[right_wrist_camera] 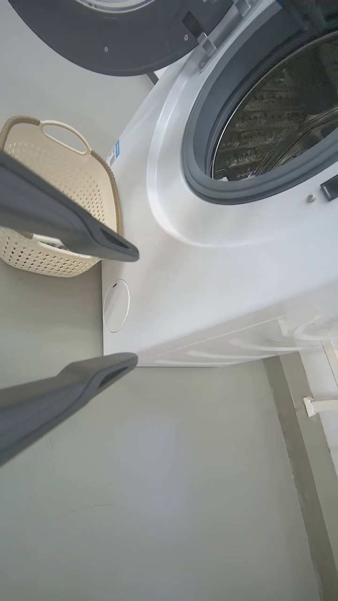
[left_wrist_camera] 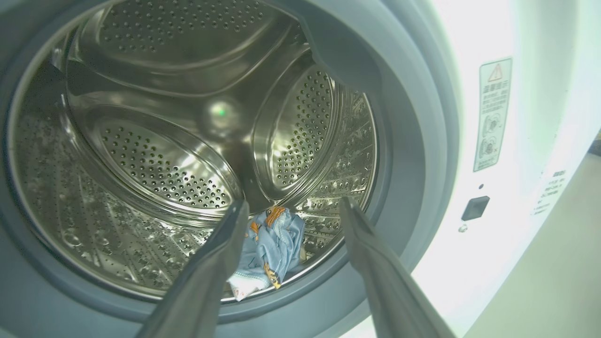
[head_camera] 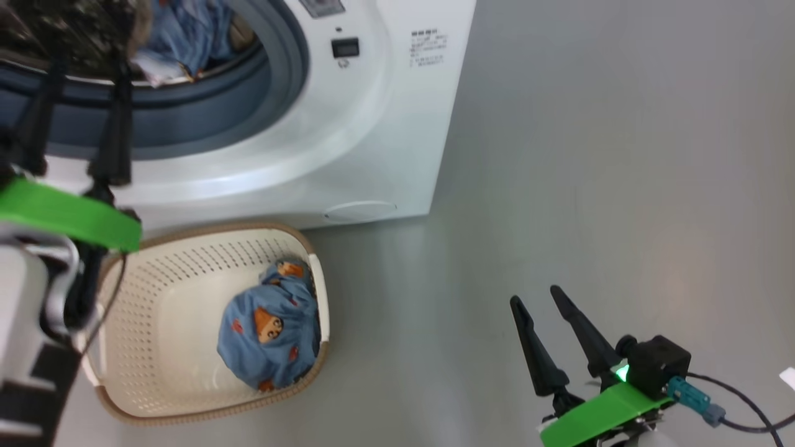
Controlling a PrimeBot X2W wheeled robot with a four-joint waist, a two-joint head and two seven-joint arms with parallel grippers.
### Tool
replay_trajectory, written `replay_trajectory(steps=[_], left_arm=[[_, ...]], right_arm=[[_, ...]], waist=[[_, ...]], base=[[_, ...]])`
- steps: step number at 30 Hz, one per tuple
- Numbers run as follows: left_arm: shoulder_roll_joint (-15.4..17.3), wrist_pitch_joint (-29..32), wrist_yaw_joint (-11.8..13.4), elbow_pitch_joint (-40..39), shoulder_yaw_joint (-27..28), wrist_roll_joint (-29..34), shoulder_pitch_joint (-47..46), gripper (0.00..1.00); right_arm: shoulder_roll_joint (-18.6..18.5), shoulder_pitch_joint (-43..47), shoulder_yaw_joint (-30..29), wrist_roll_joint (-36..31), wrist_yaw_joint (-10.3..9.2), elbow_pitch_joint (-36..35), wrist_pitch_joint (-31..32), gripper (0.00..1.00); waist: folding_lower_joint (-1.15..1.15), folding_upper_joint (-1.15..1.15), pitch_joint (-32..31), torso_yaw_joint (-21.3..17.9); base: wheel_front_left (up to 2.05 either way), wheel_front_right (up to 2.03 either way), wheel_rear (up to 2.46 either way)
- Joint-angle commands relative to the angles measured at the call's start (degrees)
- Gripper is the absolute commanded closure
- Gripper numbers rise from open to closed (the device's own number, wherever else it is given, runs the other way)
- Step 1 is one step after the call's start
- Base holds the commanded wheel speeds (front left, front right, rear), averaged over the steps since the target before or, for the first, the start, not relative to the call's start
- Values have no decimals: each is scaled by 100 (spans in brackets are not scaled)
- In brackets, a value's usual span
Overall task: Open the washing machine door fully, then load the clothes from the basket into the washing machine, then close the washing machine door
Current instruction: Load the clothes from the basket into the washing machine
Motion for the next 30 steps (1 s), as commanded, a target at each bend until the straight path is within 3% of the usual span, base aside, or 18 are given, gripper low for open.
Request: replay_trajectory(steps=[1,16,30], left_arm=[[232,-36,122,-406,323,203,292,0],[137,-36,481,-1589,1432,785,2445,0],[-704,-36,559,-2209,2662,1342,4744,0]], right_arm=[[14,185,107,-91,9,-73,-27,0],[14,624,109,-343,9,-130,-27,0],[14,929,-33,-516,9,-421,-27,0]], waist=[[0,0,-475,166],[0,0,-1288,203],[0,0,-1741,126]], base=[[0,0,0],[0,0,0],[0,0,0]])
